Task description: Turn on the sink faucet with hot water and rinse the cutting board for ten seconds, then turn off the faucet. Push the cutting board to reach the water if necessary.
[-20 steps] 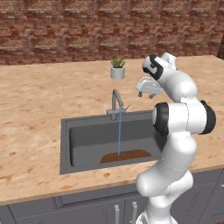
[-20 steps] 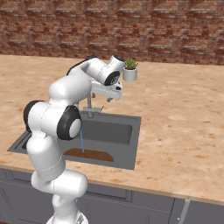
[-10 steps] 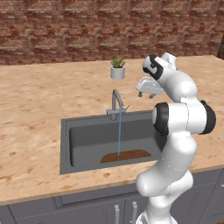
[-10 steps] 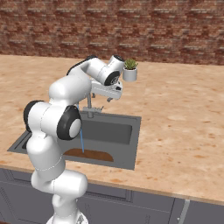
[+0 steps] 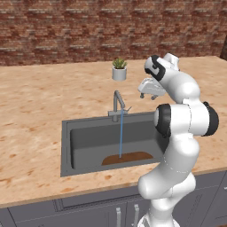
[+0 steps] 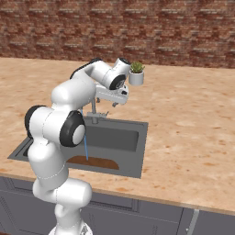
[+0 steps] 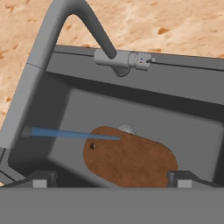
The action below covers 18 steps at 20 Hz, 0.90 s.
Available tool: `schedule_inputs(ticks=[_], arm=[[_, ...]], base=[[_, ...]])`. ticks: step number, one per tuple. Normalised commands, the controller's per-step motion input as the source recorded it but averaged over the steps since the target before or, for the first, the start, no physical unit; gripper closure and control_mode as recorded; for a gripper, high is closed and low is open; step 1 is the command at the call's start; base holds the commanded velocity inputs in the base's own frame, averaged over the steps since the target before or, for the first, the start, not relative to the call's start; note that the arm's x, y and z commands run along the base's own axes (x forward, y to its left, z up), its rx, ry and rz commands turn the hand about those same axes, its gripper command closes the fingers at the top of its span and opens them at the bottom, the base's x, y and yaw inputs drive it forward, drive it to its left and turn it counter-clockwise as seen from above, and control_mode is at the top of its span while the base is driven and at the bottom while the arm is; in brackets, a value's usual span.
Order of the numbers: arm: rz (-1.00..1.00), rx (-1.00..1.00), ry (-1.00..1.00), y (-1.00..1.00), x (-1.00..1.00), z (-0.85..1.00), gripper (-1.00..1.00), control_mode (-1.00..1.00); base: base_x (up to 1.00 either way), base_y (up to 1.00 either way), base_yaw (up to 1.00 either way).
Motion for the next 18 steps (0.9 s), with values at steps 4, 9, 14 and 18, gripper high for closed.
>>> schedule_inputs(ticks=[4,9,14,18], arm=[[0.0,0.0,0.0,0.0,0.0,0.0,-1.0,-1.0],[0.0,0.0,0.0,0.0,0.0,0.0,-1.0,-1.0],[0.0,0.0,0.0,0.0,0.0,0.0,-1.0,-1.0],[0.0,0.0,0.0,0.0,0.0,0.0,-1.0,-1.0]], base=[[0.0,0.0,0.0],[0.0,0.0,0.0],[0.0,0.0,0.0],[0.0,0.0,0.0]])
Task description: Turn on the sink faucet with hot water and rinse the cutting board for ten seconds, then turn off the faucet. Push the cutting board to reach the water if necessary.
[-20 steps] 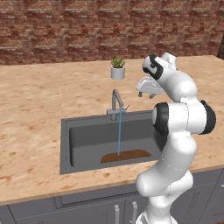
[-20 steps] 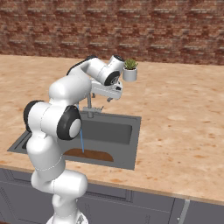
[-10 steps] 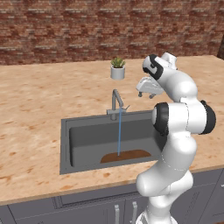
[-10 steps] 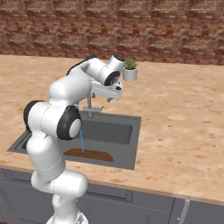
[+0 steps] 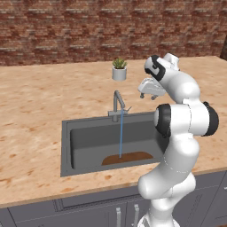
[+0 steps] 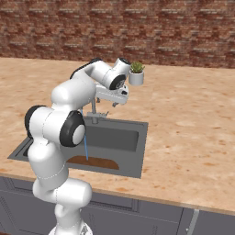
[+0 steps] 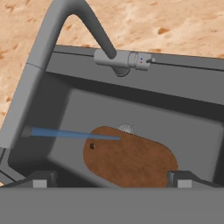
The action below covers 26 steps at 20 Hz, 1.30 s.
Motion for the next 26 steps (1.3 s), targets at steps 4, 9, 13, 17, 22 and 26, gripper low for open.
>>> schedule_inputs(ticks=[4,9,13,17,22,26], arm=[[0.0,0.0,0.0,0.0,0.0,0.0,-1.0,-1.0],[0.0,0.0,0.0,0.0,0.0,0.0,-1.0,-1.0],[0.0,0.0,0.0,0.0,0.0,0.0,-1.0,-1.0],[0.0,0.0,0.0,0.0,0.0,0.0,-1.0,-1.0],[0.0,0.0,0.0,0.0,0.0,0.0,-1.0,-1.0],[0.0,0.0,0.0,0.0,0.0,0.0,-1.0,-1.0]], base=[[0.0,0.0,0.0],[0.0,0.0,0.0],[0.0,0.0,0.0],[0.0,0.0,0.0],[0.0,0.0,0.0],[0.0,0.0,0.0]])
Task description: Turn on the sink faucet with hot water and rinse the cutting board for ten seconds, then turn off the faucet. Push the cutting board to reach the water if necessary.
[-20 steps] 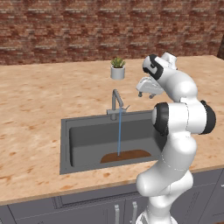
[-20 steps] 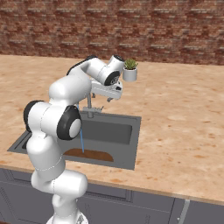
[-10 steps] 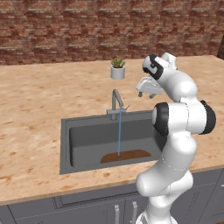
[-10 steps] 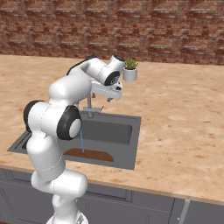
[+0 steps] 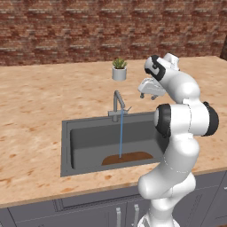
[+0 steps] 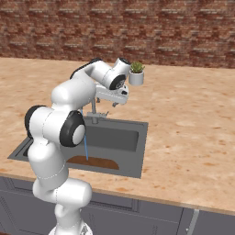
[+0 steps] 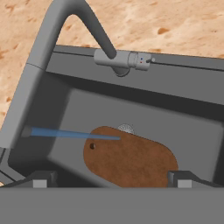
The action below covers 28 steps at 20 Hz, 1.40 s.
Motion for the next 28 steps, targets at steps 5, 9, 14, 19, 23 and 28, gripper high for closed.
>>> schedule_inputs(ticks=[5,9,14,19,23,28], arm=[[0.0,0.0,0.0,0.0,0.0,0.0,-1.0,-1.0],[0.0,0.0,0.0,0.0,0.0,0.0,-1.0,-1.0],[0.0,0.0,0.0,0.0,0.0,0.0,-1.0,-1.0],[0.0,0.0,0.0,0.0,0.0,0.0,-1.0,-1.0],[0.0,0.0,0.0,0.0,0.0,0.0,-1.0,-1.0],[0.0,0.0,0.0,0.0,0.0,0.0,-1.0,-1.0]], base=[[0.0,0.0,0.0],[0.0,0.0,0.0],[0.0,0.0,0.0],[0.0,0.0,0.0],[0.0,0.0,0.0],[0.0,0.0,0.0]])
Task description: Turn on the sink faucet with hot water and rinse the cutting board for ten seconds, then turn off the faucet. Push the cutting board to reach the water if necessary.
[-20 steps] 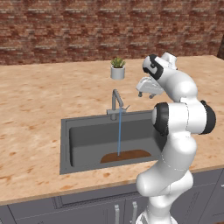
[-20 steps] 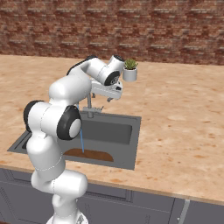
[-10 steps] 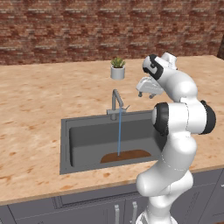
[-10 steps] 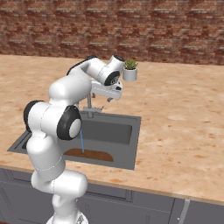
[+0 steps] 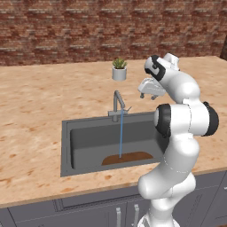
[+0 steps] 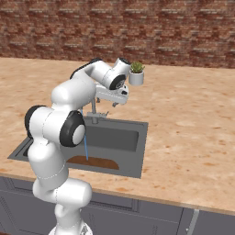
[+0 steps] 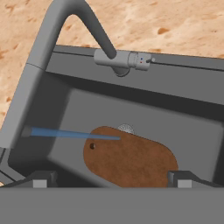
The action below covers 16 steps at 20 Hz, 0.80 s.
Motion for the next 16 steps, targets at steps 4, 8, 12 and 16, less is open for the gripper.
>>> schedule_inputs(ticks=[4,8,12,16], arm=[[0.0,0.0,0.0,0.0,0.0,0.0,-1.0,-1.0],[0.0,0.0,0.0,0.0,0.0,0.0,-1.0,-1.0],[0.0,0.0,0.0,0.0,0.0,0.0,-1.0,-1.0],[0.0,0.0,0.0,0.0,0.0,0.0,-1.0,-1.0]], base=[[0.0,0.0,0.0],[0.0,0.0,0.0],[0.0,0.0,0.0],[0.0,0.0,0.0]])
